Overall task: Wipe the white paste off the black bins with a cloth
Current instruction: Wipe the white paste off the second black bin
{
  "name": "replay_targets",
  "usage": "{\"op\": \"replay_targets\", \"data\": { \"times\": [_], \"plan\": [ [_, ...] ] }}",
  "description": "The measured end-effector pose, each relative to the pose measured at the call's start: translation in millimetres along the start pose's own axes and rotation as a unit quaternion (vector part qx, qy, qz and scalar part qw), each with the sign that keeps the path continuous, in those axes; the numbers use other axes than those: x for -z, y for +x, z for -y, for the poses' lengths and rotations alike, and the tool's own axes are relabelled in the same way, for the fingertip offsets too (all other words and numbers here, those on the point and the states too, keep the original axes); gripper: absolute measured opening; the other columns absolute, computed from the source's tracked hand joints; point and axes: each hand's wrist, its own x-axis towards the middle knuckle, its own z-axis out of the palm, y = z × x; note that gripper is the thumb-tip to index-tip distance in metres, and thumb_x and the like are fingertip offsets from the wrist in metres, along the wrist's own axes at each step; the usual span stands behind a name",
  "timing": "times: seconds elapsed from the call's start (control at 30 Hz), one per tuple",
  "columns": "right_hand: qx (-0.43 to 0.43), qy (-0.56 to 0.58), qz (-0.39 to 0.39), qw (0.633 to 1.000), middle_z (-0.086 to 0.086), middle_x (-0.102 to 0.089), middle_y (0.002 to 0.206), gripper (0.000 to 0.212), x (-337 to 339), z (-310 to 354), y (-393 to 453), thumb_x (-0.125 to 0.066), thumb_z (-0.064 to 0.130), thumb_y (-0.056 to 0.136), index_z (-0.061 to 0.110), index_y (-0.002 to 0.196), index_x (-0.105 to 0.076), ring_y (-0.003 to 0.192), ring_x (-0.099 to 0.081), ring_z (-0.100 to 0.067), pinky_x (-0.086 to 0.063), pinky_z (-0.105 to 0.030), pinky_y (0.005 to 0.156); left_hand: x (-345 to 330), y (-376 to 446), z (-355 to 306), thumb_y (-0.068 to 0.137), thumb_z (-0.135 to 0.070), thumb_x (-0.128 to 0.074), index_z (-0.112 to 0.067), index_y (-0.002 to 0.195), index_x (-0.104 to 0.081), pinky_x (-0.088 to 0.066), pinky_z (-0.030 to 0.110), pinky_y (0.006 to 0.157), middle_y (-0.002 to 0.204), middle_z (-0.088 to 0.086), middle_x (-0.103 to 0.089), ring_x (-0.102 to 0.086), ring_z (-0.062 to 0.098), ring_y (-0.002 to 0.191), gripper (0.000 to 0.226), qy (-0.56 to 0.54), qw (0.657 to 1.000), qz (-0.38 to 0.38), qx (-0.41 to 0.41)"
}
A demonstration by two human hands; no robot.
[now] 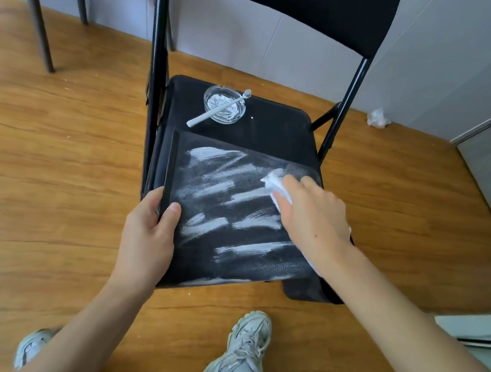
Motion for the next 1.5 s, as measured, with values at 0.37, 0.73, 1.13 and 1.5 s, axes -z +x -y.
{"op": "replay_targets", "data": {
  "times": [0.37, 0.73, 1.13, 1.5],
  "plan": [
    [-0.068, 0.036, -0.028, 0.997, -0.002, -0.049, 0.080, 0.029, -3, 7, 50, -0.040, 0.036, 0.100, 0.014, 0.113, -0.054, 0.063, -0.048, -0.021, -0.026, -0.027, 0.048, -1, -7, -7, 0.102, -0.014, -0.046, -0.010, 0.108, -0.061, -0.048, 0.032, 0.071, 0.092, 0.022, -0.065, -0.057, 0.013, 0.077, 0.016, 0.013, 1.000, 0.002, -0.011],
    [-0.024, 0.001, -0.012, 1.000, -0.005, -0.059, 0.093, 0.028, 1, 10, 36, -0.043, 0.036, 0.099, 0.016, 0.117, -0.051, 0.064, -0.043, -0.021, -0.016, -0.026, 0.044, -7, -6, -10, 0.101, -0.016, -0.046, -0.010, 0.099, -0.059, -0.045, 0.039, 0.068, 0.082, 0.009, -0.060, -0.052, 0.019, 0.075, 0.014, 0.009, 1.000, 0.003, -0.030],
    [-0.003, 0.017, -0.025, 1.000, -0.003, -0.054, 0.071, 0.021, 2, 9, -21, -0.066, 0.033, 0.086, 0.014, 0.094, -0.060, 0.046, -0.049, -0.025, -0.006, -0.019, 0.043, -9, -9, -4, 0.101, -0.014, -0.047, -0.011, 0.099, -0.059, -0.046, 0.036, 0.067, 0.084, 0.020, -0.061, -0.051, 0.020, 0.075, 0.012, -0.026, 1.000, -0.004, 0.000],
    [-0.130, 0.051, -0.014, 0.990, -0.009, -0.059, 0.089, 0.024, -14, -38, 52, -0.041, 0.034, 0.100, 0.013, 0.103, -0.051, 0.071, -0.049, -0.030, -0.032, -0.033, 0.059, -7, -8, -7, 0.101, -0.014, -0.048, -0.017, 0.096, -0.059, -0.045, 0.023, 0.062, 0.083, 0.015, -0.063, -0.053, 0.014, 0.072, 0.013, -0.012, 1.000, -0.009, -0.023]
  ]
}}
